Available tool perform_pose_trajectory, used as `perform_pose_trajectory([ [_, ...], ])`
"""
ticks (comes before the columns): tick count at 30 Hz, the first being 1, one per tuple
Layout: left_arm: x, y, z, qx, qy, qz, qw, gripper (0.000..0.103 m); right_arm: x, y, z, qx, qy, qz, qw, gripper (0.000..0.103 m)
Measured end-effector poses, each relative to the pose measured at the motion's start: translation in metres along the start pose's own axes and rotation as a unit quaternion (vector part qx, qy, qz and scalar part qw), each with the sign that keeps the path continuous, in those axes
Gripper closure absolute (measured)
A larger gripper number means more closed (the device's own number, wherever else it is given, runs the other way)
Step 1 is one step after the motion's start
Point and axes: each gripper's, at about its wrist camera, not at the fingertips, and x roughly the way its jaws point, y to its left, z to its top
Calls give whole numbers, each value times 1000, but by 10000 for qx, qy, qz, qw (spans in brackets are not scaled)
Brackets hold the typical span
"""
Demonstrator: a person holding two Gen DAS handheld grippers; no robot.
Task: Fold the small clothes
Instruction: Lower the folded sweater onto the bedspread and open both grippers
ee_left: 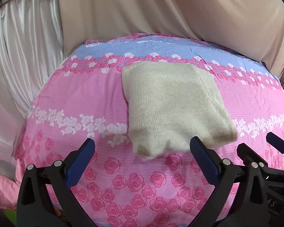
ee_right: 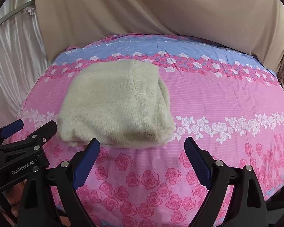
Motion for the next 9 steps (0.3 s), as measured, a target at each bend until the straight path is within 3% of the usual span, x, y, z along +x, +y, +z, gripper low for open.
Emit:
perform_pose_trajectory([
  [9,-1,-1,0,41,-29,137,9999,5,3,4,0,32,22,5,10000,15],
])
